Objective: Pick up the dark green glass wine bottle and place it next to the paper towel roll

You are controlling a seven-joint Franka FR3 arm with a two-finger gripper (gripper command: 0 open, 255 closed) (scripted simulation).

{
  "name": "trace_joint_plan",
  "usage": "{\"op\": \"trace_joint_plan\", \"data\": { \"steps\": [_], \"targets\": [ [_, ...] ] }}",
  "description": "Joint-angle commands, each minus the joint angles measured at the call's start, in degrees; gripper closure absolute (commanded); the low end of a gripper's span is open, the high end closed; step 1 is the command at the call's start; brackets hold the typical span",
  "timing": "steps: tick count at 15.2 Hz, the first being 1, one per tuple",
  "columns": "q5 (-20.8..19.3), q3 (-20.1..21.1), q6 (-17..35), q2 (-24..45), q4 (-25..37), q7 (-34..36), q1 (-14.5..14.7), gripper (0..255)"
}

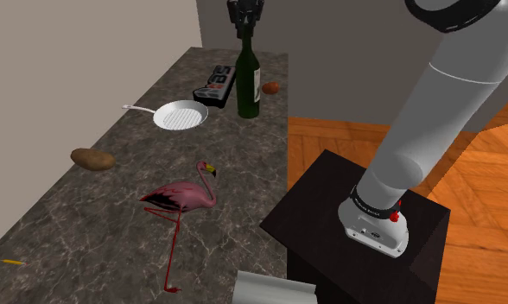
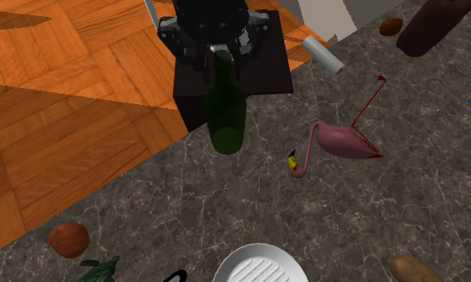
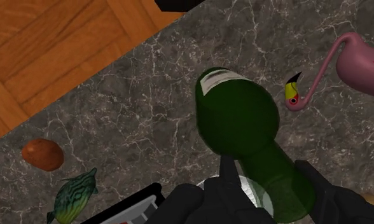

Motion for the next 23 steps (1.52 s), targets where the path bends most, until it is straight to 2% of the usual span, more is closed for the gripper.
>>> {"op": "trace_joint_plan", "data": {
  "steps": [1, 12, 23],
  "targets": [
    [-0.2, 0.9, -0.8, -3.1, -2.2, 1.9, 0.9, 255],
    [0.7, 7.3, -7.4, -16.1, -8.0, 13.1, 5.3, 255],
    [4.0, 15.3, -16.2, -22.6, -4.8, 26.0, 9.3, 255]
  ]
}}
